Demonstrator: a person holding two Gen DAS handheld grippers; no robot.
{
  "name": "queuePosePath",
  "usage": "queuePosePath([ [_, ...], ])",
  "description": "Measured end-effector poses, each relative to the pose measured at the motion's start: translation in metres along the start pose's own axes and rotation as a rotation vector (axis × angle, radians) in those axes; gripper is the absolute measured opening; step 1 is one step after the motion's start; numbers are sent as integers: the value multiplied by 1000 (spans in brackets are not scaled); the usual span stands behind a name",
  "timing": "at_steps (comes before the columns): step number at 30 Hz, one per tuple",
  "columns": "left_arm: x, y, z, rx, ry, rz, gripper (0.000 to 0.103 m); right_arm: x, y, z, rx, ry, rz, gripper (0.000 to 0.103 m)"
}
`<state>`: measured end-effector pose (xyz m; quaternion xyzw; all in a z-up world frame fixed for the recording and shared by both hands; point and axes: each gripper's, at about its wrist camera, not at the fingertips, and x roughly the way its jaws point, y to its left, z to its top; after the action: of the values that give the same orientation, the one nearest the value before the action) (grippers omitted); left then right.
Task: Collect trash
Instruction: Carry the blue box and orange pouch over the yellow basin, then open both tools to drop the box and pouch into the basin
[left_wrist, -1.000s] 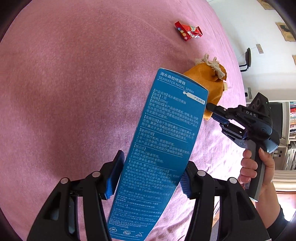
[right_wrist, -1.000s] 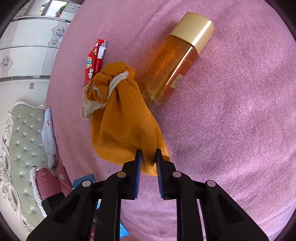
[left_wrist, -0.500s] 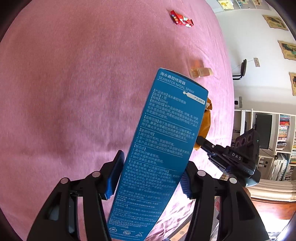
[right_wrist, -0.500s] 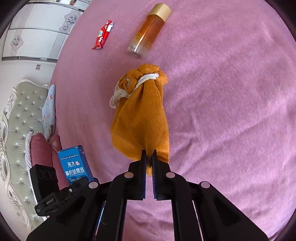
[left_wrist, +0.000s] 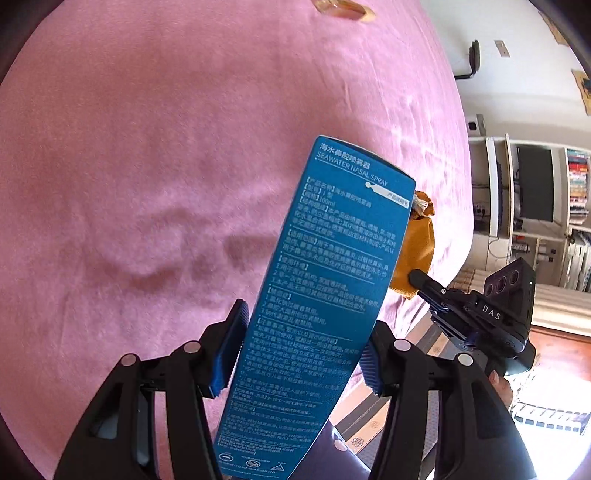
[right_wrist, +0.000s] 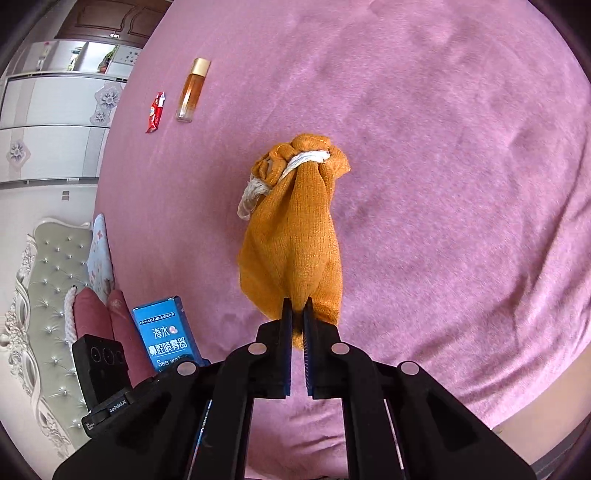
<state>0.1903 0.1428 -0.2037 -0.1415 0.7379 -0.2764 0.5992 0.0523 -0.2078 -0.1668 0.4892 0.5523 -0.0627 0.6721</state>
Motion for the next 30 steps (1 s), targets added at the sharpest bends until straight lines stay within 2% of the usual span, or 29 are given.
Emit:
queuePosePath([
  [7,66,-107,-12,134,68,36,55,-69,-78,-21,10,-31,-26,5],
  [11,111,-174,-26,157,98,10,55,-121,-135,-23,44,-46,-43,5],
  [14,146,-226,-45,221,127,27,55,-160,-180,-20,78,-69,-52,6],
  [21,246,-337,-80,320,227,17,55,-240,-288,-18,162,-139,-87,6],
  [25,302,-395,-107,401,297,23,55,-271,-341,-20,209,-169,-100,6],
  [30,357,-440,-135,482,375,43,55,-291,-392,-26,263,-185,-120,5],
])
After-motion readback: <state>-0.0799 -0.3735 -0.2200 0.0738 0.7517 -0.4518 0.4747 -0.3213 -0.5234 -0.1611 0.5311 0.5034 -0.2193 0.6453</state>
